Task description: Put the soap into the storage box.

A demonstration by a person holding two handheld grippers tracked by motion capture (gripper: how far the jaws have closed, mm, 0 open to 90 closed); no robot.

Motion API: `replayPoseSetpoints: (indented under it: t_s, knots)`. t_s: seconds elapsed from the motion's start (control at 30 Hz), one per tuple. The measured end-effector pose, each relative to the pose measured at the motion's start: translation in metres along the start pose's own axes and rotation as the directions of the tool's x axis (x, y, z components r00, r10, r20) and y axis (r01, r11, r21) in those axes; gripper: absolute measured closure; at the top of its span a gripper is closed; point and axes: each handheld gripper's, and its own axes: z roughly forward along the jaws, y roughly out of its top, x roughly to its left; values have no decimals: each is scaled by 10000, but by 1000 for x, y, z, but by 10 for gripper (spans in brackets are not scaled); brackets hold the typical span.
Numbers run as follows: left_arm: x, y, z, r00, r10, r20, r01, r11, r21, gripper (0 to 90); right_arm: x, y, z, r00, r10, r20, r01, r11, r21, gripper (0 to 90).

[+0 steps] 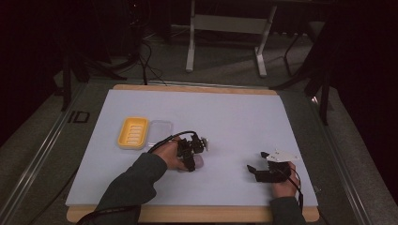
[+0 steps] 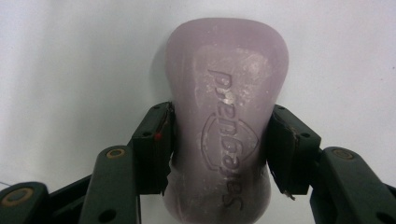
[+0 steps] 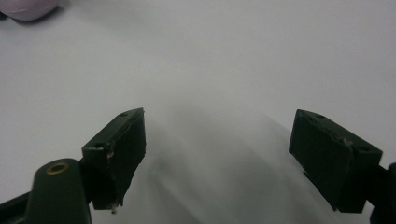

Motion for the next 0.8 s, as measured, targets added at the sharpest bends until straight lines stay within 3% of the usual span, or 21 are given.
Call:
replayPoseSetpoints:
  t_s: [0.23,0.5,0.8]
  knots:
    - [1,3,0,9999,150,28,-151,9996,229,467,0,0,0,10000,-24,10,24,10000,44,184]
    - [-3,8,1,9986,476,-242,-460,9968,647,471,1,0,1,10000,-55,-10,55,10000,82,184]
    - [-4,12,2,9982,516,-302,-486,9944,942,484,1,0,1,10000,-68,-18,68,9999,80,184]
